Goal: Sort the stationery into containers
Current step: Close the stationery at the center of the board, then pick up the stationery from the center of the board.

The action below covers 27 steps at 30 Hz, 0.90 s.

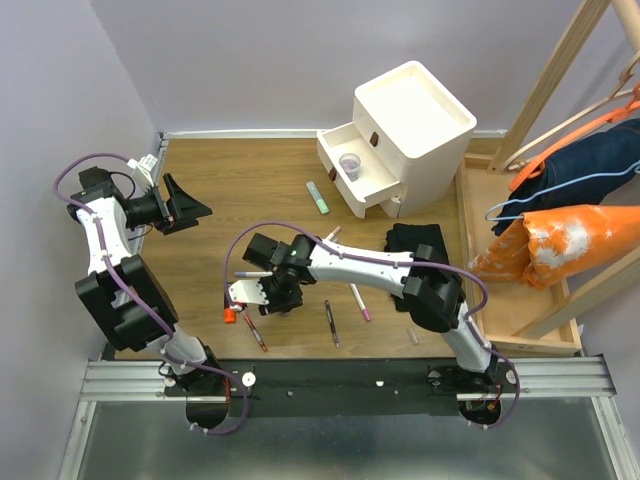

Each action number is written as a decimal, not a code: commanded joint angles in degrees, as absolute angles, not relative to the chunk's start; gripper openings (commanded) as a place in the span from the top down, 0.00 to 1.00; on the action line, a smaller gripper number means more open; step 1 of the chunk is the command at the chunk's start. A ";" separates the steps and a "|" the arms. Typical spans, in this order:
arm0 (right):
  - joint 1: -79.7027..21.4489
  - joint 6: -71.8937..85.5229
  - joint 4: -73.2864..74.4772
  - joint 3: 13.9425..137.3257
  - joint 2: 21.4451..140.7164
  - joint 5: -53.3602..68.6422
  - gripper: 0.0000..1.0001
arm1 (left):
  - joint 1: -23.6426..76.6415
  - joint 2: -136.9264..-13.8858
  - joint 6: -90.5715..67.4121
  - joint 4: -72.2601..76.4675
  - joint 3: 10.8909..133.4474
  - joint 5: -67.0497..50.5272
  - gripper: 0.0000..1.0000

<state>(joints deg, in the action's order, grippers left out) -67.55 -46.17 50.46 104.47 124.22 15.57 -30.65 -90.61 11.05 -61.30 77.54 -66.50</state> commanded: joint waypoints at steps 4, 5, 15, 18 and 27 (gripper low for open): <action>-68.90 -45.00 45.44 100.28 124.09 9.23 0.99 | -30.76 -91.41 10.72 -60.56 77.70 -66.62 0.01; -69.25 -45.00 45.35 100.11 125.06 8.62 0.99 | -30.67 -91.32 10.90 -60.64 77.70 -66.71 0.01; -70.05 -44.30 46.93 102.13 120.27 1.95 1.00 | -30.76 -90.88 11.95 -62.57 78.92 -67.85 0.01; -69.96 -46.23 49.30 102.56 115.85 0.27 0.99 | -30.76 -90.53 12.22 -63.72 80.06 -69.07 0.01; -64.17 -42.28 64.15 126.19 115.92 -5.70 0.99 | -30.67 -89.47 12.83 -63.46 78.75 -71.54 0.01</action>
<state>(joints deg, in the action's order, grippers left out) -67.88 -44.29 56.38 114.85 116.09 -0.23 -30.65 -90.91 11.57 -62.94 78.70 -68.23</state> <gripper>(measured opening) 0.397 0.987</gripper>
